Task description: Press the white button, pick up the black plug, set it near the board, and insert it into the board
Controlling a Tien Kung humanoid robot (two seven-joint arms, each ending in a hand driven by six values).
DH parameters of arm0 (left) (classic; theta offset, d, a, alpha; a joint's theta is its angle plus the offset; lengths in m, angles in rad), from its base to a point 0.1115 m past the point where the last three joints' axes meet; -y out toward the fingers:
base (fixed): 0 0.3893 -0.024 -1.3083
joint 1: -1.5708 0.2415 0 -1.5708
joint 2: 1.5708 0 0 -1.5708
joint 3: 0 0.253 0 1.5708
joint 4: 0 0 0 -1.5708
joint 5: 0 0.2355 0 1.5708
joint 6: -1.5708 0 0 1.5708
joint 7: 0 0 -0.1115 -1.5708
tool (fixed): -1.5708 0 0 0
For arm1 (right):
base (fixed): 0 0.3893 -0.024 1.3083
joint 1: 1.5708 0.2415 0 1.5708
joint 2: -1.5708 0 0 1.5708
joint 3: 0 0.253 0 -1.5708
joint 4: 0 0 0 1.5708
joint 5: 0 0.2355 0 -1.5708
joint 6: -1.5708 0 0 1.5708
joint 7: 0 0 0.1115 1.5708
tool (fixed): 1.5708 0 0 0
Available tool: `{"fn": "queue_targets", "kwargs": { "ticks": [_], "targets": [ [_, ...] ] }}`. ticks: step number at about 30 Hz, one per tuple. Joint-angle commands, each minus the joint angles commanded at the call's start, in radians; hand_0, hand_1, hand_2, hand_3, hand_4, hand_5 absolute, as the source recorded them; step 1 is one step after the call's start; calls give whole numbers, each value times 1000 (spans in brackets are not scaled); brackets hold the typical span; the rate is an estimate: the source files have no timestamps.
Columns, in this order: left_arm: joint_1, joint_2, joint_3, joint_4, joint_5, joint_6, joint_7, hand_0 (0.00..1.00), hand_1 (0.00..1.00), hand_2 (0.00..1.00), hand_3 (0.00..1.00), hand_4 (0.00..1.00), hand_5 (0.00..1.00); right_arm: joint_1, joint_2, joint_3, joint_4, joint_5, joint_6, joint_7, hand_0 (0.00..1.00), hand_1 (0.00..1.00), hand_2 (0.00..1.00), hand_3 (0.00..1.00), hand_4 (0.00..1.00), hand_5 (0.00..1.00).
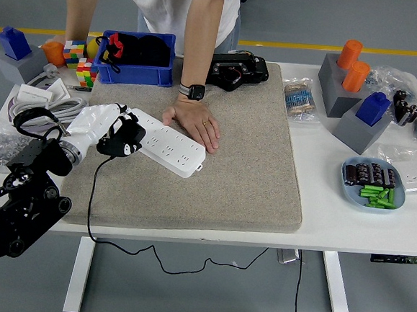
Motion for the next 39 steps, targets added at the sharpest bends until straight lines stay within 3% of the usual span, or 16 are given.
{"fn": "queue_targets", "kwargs": {
  "ticks": [14,21,39],
  "targets": [
    [-88,-45,40,116,27,5,18,250,259,308,544,690,2,6,-1,-8,2,5,0,0,708,622,632,602,639,363],
    [-115,-46,64,168,30,0,20,249,259,308,543,690,2,6,-5,-15,1,6,0,-1,708,622,632,602,638,362],
    [-117,-41,83,182,13,-5,20,247,291,332,568,703,2,5,-8,-24,2,8,0,-1,708,621,630,601,636,361]
  ]
}}
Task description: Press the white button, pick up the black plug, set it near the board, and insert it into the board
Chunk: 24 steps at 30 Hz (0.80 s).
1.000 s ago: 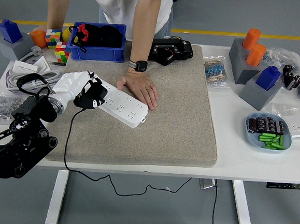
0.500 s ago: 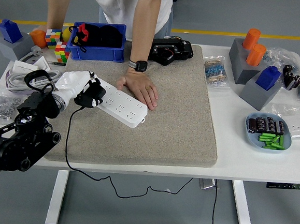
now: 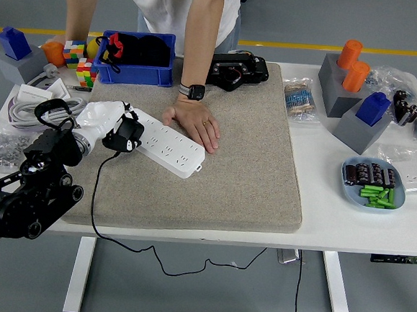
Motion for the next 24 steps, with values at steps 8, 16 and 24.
{"fn": "queue_targets", "kwargs": {
  "ticks": [8,16,24],
  "targets": [
    [5,3,-5,-1,-44,9,-32,323,564,550,733,850,2,-4,2,2,-1,-1,1,-1,707,621,630,601,636,359],
    [6,3,-10,-8,-93,39,-74,942,990,983,998,998,645,-4,3,5,0,-2,2,0,707,621,630,600,636,358],
    [9,5,-14,-17,-81,26,-56,961,998,998,998,998,709,-6,4,7,-1,-1,2,0,706,620,630,598,636,356]
  ]
}}
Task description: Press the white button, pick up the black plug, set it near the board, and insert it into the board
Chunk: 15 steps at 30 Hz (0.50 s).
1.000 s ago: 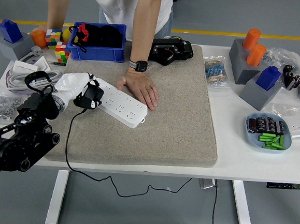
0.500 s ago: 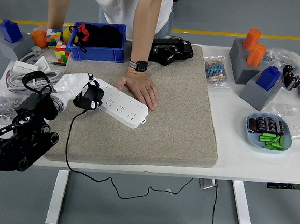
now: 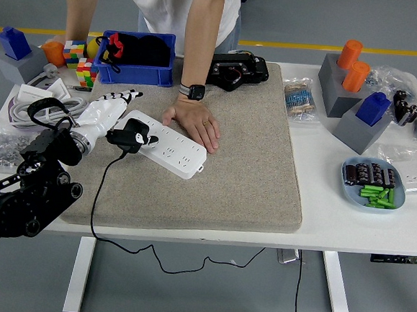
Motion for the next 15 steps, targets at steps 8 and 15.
{"fn": "queue_targets", "kwargs": {
  "ticks": [8,15],
  "targets": [
    [4,5,1,-5,16,-6,8,966,998,998,998,998,701,-1,1,0,0,0,0,1,706,621,630,598,635,357],
    [3,25,25,7,22,-7,14,964,993,976,968,998,527,-1,2,1,0,0,-1,2,706,621,629,599,635,355]
  ]
}}
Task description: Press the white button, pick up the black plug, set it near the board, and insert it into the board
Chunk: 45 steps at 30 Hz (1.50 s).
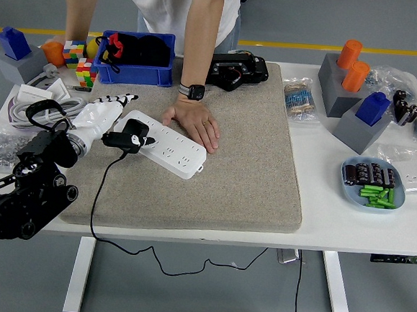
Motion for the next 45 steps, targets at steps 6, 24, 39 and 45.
{"fn": "queue_targets", "kwargs": {
  "ticks": [6,24,39,45],
  "targets": [
    [2,9,9,10,2,8,-5,961,989,968,951,998,450,-1,0,2,0,0,-1,2,706,620,629,598,635,356],
    [-1,22,27,29,16,32,-18,949,963,935,910,990,333,-1,0,1,0,0,-4,8,705,618,626,599,634,355],
    [-3,23,19,-3,-29,46,-51,952,967,957,955,998,458,1,2,1,1,1,-4,9,705,617,627,598,633,354],
    [2,26,11,-19,-67,32,-57,958,993,985,995,998,664,-1,2,1,0,0,-3,8,704,619,626,598,633,352]
  ]
}}
